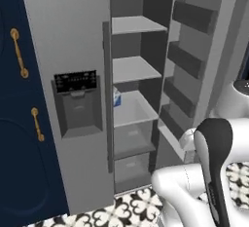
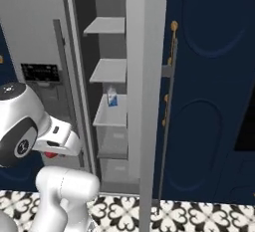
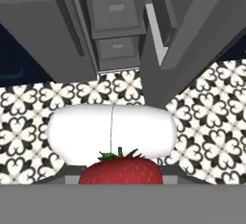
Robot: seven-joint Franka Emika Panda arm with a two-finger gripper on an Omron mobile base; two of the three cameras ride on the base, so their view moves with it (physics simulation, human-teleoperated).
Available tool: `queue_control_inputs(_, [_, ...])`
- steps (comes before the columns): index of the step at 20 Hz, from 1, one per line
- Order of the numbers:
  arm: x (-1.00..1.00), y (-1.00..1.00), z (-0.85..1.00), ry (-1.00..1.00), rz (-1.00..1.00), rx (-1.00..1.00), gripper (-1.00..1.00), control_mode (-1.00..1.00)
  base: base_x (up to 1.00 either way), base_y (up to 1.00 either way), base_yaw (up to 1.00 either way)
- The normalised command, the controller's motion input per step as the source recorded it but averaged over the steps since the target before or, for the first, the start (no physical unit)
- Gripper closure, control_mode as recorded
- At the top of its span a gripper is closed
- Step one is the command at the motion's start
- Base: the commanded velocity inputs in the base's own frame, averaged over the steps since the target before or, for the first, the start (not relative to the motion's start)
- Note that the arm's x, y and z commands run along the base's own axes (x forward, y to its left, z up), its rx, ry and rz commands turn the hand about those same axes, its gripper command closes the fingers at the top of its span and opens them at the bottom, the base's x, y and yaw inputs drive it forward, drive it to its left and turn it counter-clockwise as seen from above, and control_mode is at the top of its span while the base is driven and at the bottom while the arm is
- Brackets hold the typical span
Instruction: Take the strawberry from the fridge and place it on top of the pancake, located on the dining counter.
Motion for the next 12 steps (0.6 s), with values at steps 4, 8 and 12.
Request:
queue_control_inputs(4, [0.00,0.00,0.00,0.00,0.00,0.00,1.00,1.00,-1.00,0.01,-0.38])
queue_control_inputs(8, [0.00,0.00,0.00,0.00,0.00,0.00,1.00,1.00,-0.87,-0.08,-0.59])
queue_control_inputs(12, [0.00,0.00,0.00,0.00,0.00,0.00,1.00,1.00,-0.35,-0.37,-0.72])
